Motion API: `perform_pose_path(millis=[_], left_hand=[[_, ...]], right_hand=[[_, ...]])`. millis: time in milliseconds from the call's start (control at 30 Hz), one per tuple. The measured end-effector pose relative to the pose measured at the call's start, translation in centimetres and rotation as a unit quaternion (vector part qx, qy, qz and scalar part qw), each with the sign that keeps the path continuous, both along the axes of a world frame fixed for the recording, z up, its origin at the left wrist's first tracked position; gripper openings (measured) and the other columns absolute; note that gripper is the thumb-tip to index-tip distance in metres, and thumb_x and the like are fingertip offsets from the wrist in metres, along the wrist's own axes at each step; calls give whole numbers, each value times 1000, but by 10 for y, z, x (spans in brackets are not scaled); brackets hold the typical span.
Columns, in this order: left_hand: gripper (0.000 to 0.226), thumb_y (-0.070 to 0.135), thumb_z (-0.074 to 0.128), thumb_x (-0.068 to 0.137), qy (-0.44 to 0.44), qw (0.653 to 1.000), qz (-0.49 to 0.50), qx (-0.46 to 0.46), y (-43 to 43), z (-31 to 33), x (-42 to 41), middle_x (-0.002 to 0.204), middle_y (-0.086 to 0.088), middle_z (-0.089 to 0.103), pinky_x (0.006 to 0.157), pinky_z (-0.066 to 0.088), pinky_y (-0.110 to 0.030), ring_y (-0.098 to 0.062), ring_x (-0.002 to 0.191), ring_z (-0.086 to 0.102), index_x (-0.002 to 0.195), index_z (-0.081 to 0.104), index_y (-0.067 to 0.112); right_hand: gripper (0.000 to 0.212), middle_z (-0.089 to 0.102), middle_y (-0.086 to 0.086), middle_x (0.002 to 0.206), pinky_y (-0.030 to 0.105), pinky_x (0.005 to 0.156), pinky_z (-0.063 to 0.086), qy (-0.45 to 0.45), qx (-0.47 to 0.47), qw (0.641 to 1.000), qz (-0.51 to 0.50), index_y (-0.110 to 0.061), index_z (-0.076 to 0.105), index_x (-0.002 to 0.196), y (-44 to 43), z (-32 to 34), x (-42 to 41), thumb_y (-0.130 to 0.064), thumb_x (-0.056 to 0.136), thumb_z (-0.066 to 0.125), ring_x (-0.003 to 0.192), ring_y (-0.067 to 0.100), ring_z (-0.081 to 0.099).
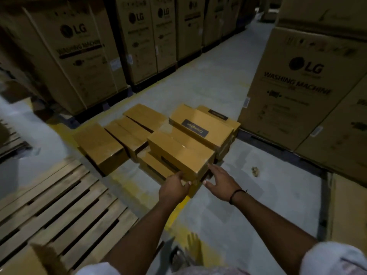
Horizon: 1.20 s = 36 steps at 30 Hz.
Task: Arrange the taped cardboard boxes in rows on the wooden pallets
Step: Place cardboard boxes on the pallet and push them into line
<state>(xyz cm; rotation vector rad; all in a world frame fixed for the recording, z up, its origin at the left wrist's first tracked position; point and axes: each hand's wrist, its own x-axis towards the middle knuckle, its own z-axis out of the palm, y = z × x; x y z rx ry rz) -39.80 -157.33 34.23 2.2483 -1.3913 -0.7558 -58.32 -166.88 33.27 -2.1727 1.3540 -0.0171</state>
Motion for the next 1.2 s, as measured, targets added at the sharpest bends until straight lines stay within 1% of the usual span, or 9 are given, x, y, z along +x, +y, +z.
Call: perform_pose_path(millis=[167,367,467,600,767,867,933,1067,1200], left_hand=[[48,43,65,97,7,1000,8,1,-67,4,45,126,-2,70,82,55,-34,-25,110,66,138,59,19],[42,41,64,98,25,999,41,14,-118,-15,82,125,1,69,74,51,-31,-21,98,68,137,59,24],[53,45,64,97,36,996,72,30,-146,-35,93,132,-1,68,81,56,-34,-20,102,69,145,54,24],[56,45,64,96,58,990,115,58,-191,-71,98,138,-2,65,92,54,-34,-22,120,64,147,52,23],[54,45,63,96,85,976,178,94,-268,-131,99,142,0,60,101,48,-32,-19,128,58,145,53,25],[48,38,64,98,101,963,225,111,-318,-175,102,142,-1,59,100,52,-35,-19,122,61,143,55,23],[49,36,64,98,90,959,238,125,-354,-208,106,146,-2,53,98,51,-36,-23,123,60,143,53,21],[61,33,69,94,28,964,220,150,-416,-281,121,161,-5,33,102,46,-40,-32,135,48,149,42,24],[68,25,68,92,-18,969,196,150,-458,-351,133,169,-12,13,115,36,-50,-42,149,24,152,34,25]], right_hand=[[75,21,5,167,49,118,31,18,0,1000,-6,-23,21,160,-68,-1,29,-49,99,56,152,27,23],[75,21,6,167,51,118,30,56,39,997,46,-23,20,161,-130,-25,63,-50,100,54,152,27,21],[74,21,6,167,47,119,31,59,52,995,57,-21,21,160,-167,-42,84,-45,100,56,152,27,22],[72,16,5,168,44,120,28,64,61,994,68,-22,24,160,-226,-77,114,-43,99,57,153,25,19],[69,11,5,169,46,121,26,103,84,985,107,-22,22,160,-315,-144,153,-41,101,52,154,26,14],[68,14,8,168,45,120,27,106,95,981,136,-20,24,159,-376,-189,185,-40,101,53,153,28,15],[69,16,10,167,45,120,27,106,95,978,151,-18,26,159,-413,-220,205,-40,99,55,152,30,15],[71,13,8,168,46,122,23,116,105,973,170,-18,24,159,-476,-284,239,-40,99,56,153,32,11],[69,17,12,164,46,122,20,161,41,952,258,-15,25,156,-519,-340,249,-40,98,54,150,37,16]])
